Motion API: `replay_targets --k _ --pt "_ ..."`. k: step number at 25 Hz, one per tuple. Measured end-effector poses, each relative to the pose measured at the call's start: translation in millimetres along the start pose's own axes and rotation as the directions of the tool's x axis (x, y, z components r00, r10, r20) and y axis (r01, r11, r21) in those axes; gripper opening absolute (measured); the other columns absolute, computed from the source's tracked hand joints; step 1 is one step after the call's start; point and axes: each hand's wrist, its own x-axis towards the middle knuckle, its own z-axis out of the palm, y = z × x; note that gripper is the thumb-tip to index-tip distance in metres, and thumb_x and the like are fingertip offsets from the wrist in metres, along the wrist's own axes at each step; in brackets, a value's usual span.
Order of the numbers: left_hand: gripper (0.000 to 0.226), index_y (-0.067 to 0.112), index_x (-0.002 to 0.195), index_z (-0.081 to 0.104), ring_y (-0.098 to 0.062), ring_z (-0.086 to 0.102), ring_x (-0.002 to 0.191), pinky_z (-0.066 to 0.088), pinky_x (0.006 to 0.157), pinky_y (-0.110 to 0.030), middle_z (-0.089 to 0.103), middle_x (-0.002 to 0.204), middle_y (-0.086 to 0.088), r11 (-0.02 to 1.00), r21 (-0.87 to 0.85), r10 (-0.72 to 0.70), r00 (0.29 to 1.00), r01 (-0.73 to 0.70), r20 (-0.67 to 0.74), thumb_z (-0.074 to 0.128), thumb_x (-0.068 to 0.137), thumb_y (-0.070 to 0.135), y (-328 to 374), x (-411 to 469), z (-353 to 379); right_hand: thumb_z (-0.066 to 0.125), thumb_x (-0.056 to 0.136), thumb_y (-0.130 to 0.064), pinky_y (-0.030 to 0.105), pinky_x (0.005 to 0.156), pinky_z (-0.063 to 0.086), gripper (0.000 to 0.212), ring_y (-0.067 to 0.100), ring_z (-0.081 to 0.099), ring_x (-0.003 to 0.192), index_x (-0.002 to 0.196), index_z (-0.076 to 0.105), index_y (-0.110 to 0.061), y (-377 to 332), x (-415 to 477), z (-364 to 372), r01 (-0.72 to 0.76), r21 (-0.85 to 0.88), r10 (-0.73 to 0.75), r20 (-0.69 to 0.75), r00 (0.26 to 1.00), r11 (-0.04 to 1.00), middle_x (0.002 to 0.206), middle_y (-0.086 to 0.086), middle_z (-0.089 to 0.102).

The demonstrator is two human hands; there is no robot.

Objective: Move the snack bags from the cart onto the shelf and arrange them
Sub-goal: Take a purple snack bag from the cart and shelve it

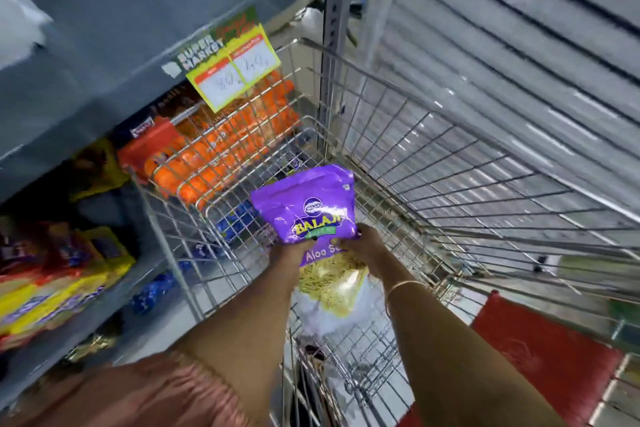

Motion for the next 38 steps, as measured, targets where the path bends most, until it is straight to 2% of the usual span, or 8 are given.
replay_targets --k 5,10,15,20,26,30,33,38 --pt "0.055 -0.001 0.112 0.061 -0.026 0.063 0.096 0.053 0.093 -0.047 0.066 0.116 -0.021 0.968 -0.033 0.248 0.968 -0.248 -0.030 0.080 0.061 0.003 46.4 -57.1 -10.0 0.071 0.068 0.007 0.011 0.040 0.047 0.034 -0.007 0.056 0.039 0.101 0.063 0.002 -63.5 -71.0 -27.0 0.244 0.040 -0.243 -0.027 0.970 0.969 0.043 -0.016 0.065" --pt "0.042 0.011 0.097 0.062 -0.014 0.061 0.071 0.054 0.073 -0.030 0.067 0.098 -0.008 0.808 -0.075 0.588 0.808 -0.584 0.037 0.080 0.061 -0.001 104.4 -172.2 -42.2 0.066 0.070 0.014 0.010 0.044 0.049 0.037 -0.006 0.059 0.042 0.106 0.059 0.009 -150.2 -174.7 -35.2 0.511 0.071 -0.506 -0.078 0.859 0.857 0.043 -0.018 0.066" --pt "0.045 0.003 0.101 0.068 -0.020 0.064 0.083 0.051 0.073 -0.034 0.071 0.100 -0.013 0.675 -0.072 0.730 0.679 -0.734 -0.078 0.083 0.059 0.012 122.5 -270.8 -117.6 0.067 0.072 0.009 0.012 0.047 0.050 0.028 -0.004 0.062 0.049 0.092 0.063 -0.011 -214.5 -271.1 1.6 0.663 0.053 -0.664 0.002 0.747 0.746 0.050 -0.017 0.069" --pt "0.048 0.004 0.103 0.068 -0.016 0.060 0.083 0.046 0.057 -0.023 0.068 0.096 -0.009 0.555 -0.043 0.809 0.551 -0.831 -0.204 0.083 0.059 0.012 105.9 -329.0 -253.2 0.079 0.062 -0.014 0.020 0.057 0.051 0.030 0.010 0.065 0.068 0.089 0.067 -0.019 -248.7 -339.5 112.1 0.768 -0.050 -0.756 0.148 0.638 0.638 0.079 -0.002 0.074" --pt "0.037 0.019 0.076 0.068 -0.019 0.063 0.083 0.056 0.083 -0.039 0.070 0.096 -0.009 0.536 0.042 0.792 0.485 -0.843 -0.372 0.082 0.043 0.025 49.1 -354.9 -425.4 0.077 0.065 -0.001 0.017 0.060 0.055 0.044 -0.002 0.064 0.063 0.107 0.064 -0.006 -255.1 -393.9 266.3 0.848 -0.069 -0.747 0.440 0.499 0.526 0.078 -0.010 0.073" --pt "0.044 0.004 0.108 0.066 -0.011 0.060 0.066 0.048 0.049 -0.008 0.067 0.102 -0.010 0.537 0.139 0.778 0.425 -0.832 -0.463 0.079 0.066 0.008 16.5 -371.5 -515.8 0.072 0.067 0.010 0.011 0.054 0.050 0.039 -0.012 0.060 0.052 0.102 0.063 -0.004 -257.0 -419.8 359.4 0.873 -0.020 -0.712 0.570 0.411 0.488 0.052 -0.027 0.067" --pt "0.044 0.002 0.107 0.066 0.007 0.060 0.050 0.055 0.059 -0.015 0.066 0.101 -0.008 0.483 0.120 0.775 0.361 -0.867 -0.518 0.079 0.065 0.002 17.9 -375.2 -567.2 0.076 0.062 0.009 0.011 0.057 0.053 0.038 -0.006 0.063 0.058 0.097 0.064 -0.001 -269.0 -437.2 411.3 0.904 0.030 -0.767 0.543 0.343 0.426 0.075 -0.009 0.073" --pt "0.045 -0.005 0.107 0.063 -0.007 0.059 0.060 0.052 0.071 -0.025 0.063 0.098 -0.009 0.510 0.085 0.725 0.375 -0.856 -0.577 0.077 0.065 -0.005 28.8 -360.6 -613.1 0.081 0.058 0.002 0.018 0.067 0.053 0.049 0.010 0.064 0.077 0.104 0.063 0.003 -284.0 -432.6 472.3 0.926 0.054 -0.818 0.490 0.301 0.373 0.106 0.018 0.068"
